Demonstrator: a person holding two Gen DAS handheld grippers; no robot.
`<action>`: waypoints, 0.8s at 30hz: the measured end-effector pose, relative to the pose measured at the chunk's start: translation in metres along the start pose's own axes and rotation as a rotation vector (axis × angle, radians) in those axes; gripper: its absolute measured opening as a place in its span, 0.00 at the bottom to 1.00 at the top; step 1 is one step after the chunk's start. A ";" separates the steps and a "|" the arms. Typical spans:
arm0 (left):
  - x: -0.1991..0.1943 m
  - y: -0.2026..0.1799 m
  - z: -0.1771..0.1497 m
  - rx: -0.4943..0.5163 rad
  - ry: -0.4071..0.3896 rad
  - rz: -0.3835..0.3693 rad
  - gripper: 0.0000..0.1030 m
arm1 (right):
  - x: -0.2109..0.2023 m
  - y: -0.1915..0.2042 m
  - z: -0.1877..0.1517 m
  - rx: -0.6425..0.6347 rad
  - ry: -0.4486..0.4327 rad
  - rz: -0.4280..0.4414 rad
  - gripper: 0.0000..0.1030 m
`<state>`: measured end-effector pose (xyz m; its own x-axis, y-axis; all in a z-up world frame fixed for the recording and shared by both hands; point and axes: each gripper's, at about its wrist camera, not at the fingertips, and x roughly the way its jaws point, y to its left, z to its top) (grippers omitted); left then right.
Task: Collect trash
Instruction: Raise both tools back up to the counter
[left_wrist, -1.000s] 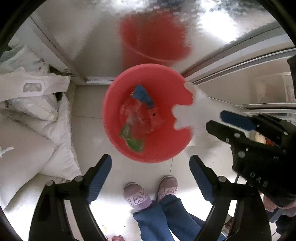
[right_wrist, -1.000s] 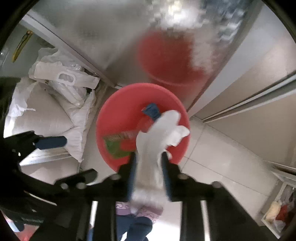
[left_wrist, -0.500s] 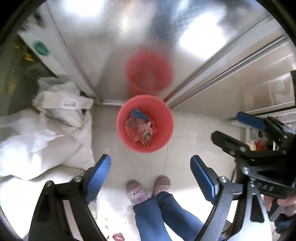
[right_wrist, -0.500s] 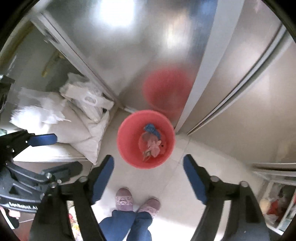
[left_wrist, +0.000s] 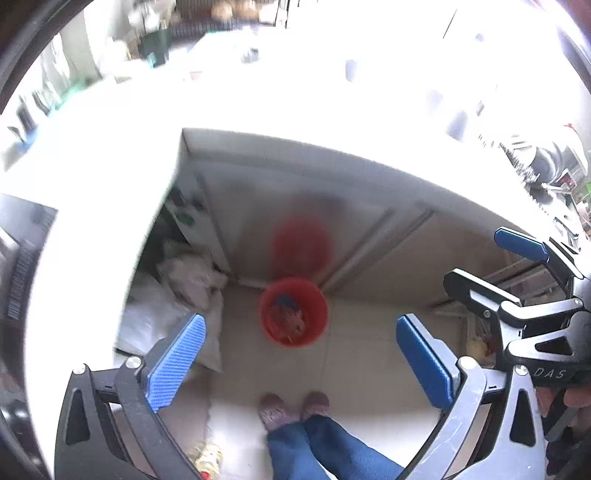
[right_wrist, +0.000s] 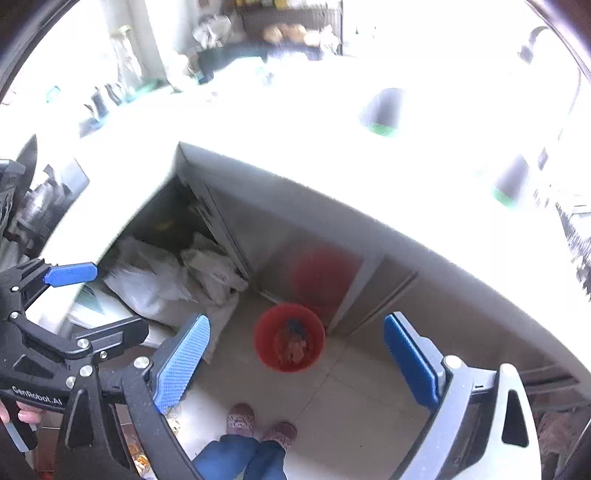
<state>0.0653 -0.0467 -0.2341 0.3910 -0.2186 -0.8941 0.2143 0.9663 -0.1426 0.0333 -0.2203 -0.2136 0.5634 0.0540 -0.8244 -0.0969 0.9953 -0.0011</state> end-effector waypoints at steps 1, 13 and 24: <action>-0.013 0.000 0.004 0.007 -0.019 0.003 1.00 | -0.011 0.002 0.006 -0.001 -0.020 0.004 0.92; -0.106 0.012 0.047 -0.016 -0.193 0.076 1.00 | -0.082 0.013 0.061 -0.016 -0.186 0.030 0.92; -0.128 0.055 0.117 -0.071 -0.291 0.106 1.00 | -0.070 0.027 0.125 -0.104 -0.193 -0.010 0.92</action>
<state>0.1322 0.0189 -0.0781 0.6497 -0.1359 -0.7480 0.0997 0.9906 -0.0934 0.0937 -0.1872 -0.0851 0.7103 0.0681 -0.7006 -0.1685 0.9828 -0.0753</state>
